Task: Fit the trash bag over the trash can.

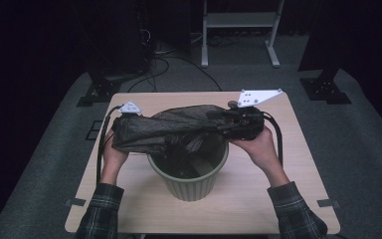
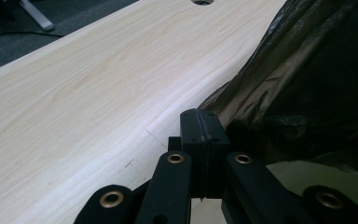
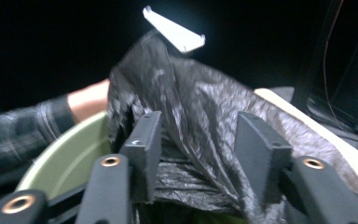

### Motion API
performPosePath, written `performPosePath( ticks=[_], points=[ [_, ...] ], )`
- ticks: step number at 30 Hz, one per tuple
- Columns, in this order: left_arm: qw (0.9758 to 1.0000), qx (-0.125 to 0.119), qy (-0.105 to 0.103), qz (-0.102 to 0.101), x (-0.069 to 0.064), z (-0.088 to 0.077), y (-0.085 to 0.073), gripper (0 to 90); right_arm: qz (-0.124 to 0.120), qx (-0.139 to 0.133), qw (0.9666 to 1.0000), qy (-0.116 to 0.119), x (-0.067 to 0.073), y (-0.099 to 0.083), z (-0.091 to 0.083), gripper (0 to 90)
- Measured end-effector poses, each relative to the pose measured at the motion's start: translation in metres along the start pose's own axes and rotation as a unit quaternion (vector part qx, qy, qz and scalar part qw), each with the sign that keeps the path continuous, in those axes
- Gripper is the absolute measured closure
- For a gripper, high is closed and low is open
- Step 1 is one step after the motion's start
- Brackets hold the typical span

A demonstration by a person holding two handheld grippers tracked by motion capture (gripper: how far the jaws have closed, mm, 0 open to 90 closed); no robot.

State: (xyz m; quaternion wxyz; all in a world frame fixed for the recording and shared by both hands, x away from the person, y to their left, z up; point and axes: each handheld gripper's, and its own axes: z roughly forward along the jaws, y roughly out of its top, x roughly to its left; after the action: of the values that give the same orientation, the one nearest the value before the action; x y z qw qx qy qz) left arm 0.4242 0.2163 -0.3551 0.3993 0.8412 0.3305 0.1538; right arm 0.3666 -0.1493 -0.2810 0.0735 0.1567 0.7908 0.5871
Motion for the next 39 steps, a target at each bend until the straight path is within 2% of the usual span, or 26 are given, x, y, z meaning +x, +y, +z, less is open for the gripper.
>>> performPosePath(
  ticks=[4, 6, 7, 15, 22, 25, 28, 33, 39],
  points=[
    [1.0, -0.001, -0.001, 0.0, -0.001, -0.002, 0.0, 90.0, -0.006, 0.025, 0.9997, -0.003, 0.0, -0.006, 0.008, 79.7],
    [1.0, 0.0, -0.001, 0.0, 0.0, -0.002, 0.0, 90.0, -0.006, 0.027, 0.9996, 0.003, 0.002, -0.009, 0.007, 88.4],
    [1.0, 0.0, -0.002, -0.002, 0.0, -0.002, -0.001, 90.0, -0.007, 0.029, 0.9996, 0.002, 0.003, -0.01, 0.006, 89.7],
    [1.0, 0.003, -0.003, -0.005, 0.001, -0.002, -0.004, 90.0, -0.012, 0.028, 0.9995, 0.011, 0.023, -0.027, -0.015, 89.9],
    [0.9999, 0.006, -0.003, -0.008, 0.002, -0.003, -0.008, 90.0, -0.009, 0.026, 0.9994, 0.019, 0.048, -0.054, -0.039, 89.9],
    [0.9999, 0.007, -0.002, -0.01, 0.002, -0.004, -0.009, 90.0, -0.003, 0.017, 0.9995, 0.025, 0.057, -0.065, -0.051, 89.9],
    [0.9999, 0.009, -0.003, -0.01, 0.003, -0.004, -0.011, 90.0, 0.004, 0.019, 0.9994, 0.028, 0.064, -0.075, -0.058, 89.9],
    [0.9998, 0.013, -0.004, -0.012, 0.003, -0.001, -0.013, 90.0, 0.027, 0.04, 0.9983, 0.035, 0.067, -0.1, -0.054, 89.9],
    [0.9998, 0.015, -0.006, -0.013, 0.003, 0.001, -0.015, 90.0, 0.045, 0.08, 0.9946, 0.048, 0.069, -0.125, -0.034, 89.9]
  ],
)
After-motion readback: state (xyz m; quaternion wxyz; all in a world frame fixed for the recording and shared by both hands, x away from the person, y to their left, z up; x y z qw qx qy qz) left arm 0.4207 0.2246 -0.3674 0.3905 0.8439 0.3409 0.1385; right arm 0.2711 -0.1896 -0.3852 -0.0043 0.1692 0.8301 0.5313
